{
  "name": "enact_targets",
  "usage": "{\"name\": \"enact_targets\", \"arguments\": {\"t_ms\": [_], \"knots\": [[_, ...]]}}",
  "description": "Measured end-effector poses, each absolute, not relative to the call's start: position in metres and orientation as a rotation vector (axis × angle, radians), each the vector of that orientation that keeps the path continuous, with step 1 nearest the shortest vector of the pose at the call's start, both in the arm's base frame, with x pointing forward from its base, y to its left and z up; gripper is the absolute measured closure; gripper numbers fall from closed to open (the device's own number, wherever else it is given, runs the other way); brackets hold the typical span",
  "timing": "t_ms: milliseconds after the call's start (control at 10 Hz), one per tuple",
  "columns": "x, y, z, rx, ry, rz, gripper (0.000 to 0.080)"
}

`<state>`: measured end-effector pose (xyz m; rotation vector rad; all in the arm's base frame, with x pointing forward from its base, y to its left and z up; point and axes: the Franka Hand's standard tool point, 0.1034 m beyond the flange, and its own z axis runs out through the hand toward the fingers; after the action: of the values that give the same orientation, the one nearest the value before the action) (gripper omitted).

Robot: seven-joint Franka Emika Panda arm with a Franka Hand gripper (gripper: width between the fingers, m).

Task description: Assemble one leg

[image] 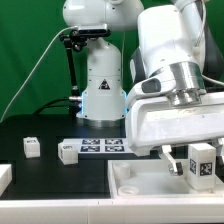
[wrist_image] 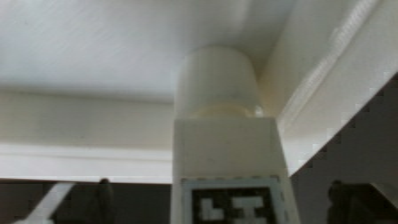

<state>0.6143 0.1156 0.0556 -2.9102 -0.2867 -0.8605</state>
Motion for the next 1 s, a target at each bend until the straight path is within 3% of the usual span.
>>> {"name": "enact_targets", "arguments": {"t_ms": [400,600,800,1000], "knots": [[0.614,0.116,0.058,-2.915,-0.29,-0.842,0.0151],[0.616,0.113,0.082,-2.927,-0.305,-0.796,0.0151],[0.613,0.114,0.077,-2.931,-0.308,-0.772,0.0151],[0.61,0.123,0.07,-2.966,-0.297,-0.518,0.0151]]}}
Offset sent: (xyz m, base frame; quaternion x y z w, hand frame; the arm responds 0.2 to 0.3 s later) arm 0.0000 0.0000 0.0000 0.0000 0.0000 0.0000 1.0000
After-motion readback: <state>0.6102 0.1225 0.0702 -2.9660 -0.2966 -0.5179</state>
